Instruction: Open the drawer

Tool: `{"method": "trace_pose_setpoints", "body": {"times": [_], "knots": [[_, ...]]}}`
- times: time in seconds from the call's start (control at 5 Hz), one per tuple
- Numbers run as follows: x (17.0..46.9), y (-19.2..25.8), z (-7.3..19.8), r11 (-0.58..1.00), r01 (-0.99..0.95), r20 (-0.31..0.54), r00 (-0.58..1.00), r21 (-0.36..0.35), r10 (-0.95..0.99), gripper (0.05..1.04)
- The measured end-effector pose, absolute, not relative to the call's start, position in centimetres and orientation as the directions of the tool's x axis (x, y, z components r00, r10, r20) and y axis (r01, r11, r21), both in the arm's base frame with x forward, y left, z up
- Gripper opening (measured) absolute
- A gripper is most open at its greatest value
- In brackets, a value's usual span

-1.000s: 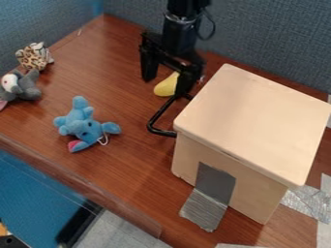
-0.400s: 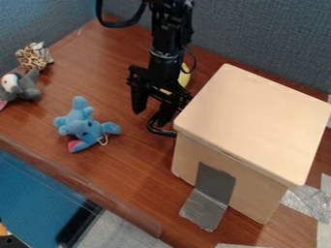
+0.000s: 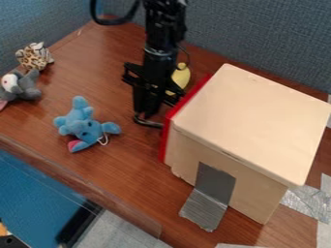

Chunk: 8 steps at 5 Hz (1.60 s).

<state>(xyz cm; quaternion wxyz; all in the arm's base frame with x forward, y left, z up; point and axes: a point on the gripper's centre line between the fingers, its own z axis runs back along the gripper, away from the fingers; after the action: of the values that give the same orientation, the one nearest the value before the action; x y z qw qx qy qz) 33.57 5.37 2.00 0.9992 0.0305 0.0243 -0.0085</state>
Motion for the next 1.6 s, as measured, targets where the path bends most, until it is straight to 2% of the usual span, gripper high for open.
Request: {"method": "trace_pose_setpoints", "body": {"times": [0.2, 0.4, 0.8, 1.0, 1.2, 1.4, 1.6], "knots": [[33.8, 7.7, 2.7, 0.998, -0.011, -0.039, 0.999, 0.07, 0.013, 0.13], [33.9, 9.6, 2.3, 0.996, -0.043, -0.047, 0.998, 0.075, 0.047, 0.129], [33.2, 12.5, 2.4, 0.991, -0.085, -0.055, 0.994, 0.101, 0.091, 0.129], [33.1, 12.9, 2.5, 0.991, -0.092, -0.059, 0.993, 0.102, 0.099, 0.174], [33.2, 13.3, 2.8, 0.989, -0.106, -0.057, 0.992, 0.1, 0.112, 0.405], [33.6, 13.2, 4.4, 0.989, -0.109, -0.014, 0.994, 0.099, 0.111, 0.712], [34.1, 13.0, 7.8, 0.989, -0.114, 0.073, 0.991, 0.095, 0.108, 0.97]]}}
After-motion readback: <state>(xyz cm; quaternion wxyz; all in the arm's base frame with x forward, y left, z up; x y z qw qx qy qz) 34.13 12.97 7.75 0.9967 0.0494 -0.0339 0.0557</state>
